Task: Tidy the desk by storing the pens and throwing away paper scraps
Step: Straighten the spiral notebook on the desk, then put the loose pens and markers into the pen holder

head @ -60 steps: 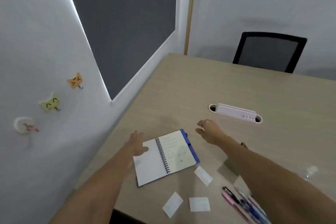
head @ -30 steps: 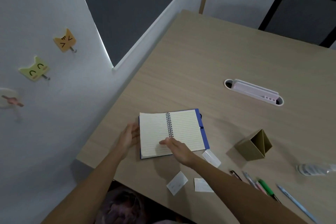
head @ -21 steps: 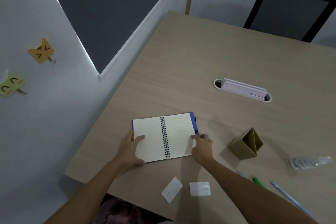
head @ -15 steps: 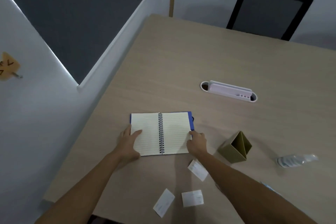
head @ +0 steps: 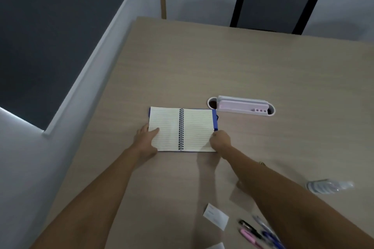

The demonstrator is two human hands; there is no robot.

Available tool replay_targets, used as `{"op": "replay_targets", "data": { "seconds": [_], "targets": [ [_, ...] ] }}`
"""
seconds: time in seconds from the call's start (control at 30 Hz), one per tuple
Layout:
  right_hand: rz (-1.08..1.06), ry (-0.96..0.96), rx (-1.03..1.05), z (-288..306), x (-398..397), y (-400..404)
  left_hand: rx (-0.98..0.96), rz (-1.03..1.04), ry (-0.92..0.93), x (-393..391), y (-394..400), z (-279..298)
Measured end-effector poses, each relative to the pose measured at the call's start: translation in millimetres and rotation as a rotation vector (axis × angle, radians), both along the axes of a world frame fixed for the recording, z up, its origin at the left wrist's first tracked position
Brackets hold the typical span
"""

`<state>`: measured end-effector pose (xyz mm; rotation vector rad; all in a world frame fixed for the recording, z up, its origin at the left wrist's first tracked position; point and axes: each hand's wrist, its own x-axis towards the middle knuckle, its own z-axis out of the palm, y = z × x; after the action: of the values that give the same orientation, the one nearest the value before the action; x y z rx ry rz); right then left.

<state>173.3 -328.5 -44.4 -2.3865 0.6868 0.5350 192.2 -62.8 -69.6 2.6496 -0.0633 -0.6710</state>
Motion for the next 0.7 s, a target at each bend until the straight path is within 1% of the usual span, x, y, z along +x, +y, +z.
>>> {"op": "replay_targets", "data": {
  "seconds": [0.13, 0.2, 0.27, 0.33, 0.37, 0.4, 0.47, 0.53, 0.63, 0.7],
  "targets": [
    [0.081, 0.065, 0.055, 14.0, -1.1, -6.4, -0.025, 0.026, -0.003, -2.9, -1.6, 1.1],
    [0.136, 0.073, 0.12, 29.6, -6.7, -15.9, -0.064, 0.064, -0.082, -16.2, -2.6, 1.9],
    [0.144, -0.017, 0.16, 52.0, -16.7, -34.2, -0.084, 0.085, -0.19, -36.5, -9.2, 6.3],
    [0.15, -0.161, 0.159, 78.0, -34.7, -61.3, -0.148, 0.114, -0.226, -64.8, -24.1, 17.2],
    [0.15, -0.226, 0.139, 87.0, -46.3, -78.7, -0.191, 0.096, -0.234, -81.6, -33.8, 21.6],
    [0.142, -0.273, 0.118, 92.7, -60.2, -98.1, -0.234, 0.05, -0.25, -99.3, -45.0, 25.6],
    [0.109, -0.295, 0.073, 94.7, -95.6, -138.8, -0.278, -0.081, -0.26, -135.3, -72.3, 30.7],
    [0.124, -0.258, 0.009, 88.4, -137.0, -174.2, -0.282, -0.205, -0.212, -168.1, -106.2, 31.8],
    [0.208, -0.191, -0.088, 61.8, -195.0, -212.9, -0.272, -0.388, -0.142, -208.0, -164.5, 23.8],
    [0.283, -0.116, -0.133, 36.3, -226.5, -231.0, -0.213, -0.474, -0.127, -226.7, -198.4, 16.3]
  ]
}}
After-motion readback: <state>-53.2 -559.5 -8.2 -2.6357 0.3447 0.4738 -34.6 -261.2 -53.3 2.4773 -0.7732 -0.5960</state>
